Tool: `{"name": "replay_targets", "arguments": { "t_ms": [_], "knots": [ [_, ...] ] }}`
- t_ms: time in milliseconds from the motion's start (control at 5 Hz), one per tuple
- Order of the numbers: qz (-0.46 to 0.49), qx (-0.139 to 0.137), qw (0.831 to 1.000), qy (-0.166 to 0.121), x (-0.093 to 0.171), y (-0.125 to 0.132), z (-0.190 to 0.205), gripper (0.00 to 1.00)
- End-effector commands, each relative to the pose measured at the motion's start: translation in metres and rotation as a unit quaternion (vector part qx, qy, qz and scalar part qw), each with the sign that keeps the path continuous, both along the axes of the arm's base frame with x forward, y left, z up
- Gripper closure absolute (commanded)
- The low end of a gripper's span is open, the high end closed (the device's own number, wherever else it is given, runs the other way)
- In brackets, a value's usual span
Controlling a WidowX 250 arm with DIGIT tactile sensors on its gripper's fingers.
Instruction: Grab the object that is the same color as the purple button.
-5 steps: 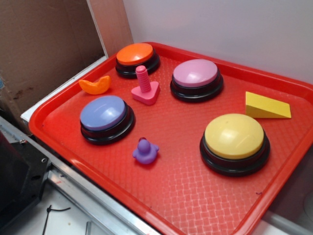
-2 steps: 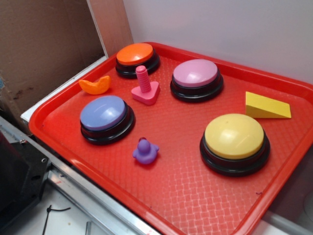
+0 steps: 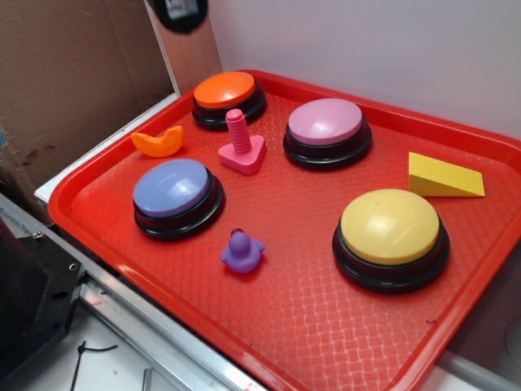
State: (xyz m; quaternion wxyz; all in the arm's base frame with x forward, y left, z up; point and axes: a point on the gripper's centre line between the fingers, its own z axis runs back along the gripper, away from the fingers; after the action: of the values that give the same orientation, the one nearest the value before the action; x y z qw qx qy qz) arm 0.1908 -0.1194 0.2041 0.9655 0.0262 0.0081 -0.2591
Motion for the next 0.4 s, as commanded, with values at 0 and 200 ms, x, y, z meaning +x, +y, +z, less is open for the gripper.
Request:
{"name": "replay_targets", "arguments": {
  "t_ms": [0, 200],
  "knots": [
    [-0.022, -0.020, 0.995, 0.091, -0.021, 0.061, -0.085, 0.00],
    [0.071, -0.014, 0.997, -0.032, -0.044, 0.078, -0.063, 0.00]
  ]
}}
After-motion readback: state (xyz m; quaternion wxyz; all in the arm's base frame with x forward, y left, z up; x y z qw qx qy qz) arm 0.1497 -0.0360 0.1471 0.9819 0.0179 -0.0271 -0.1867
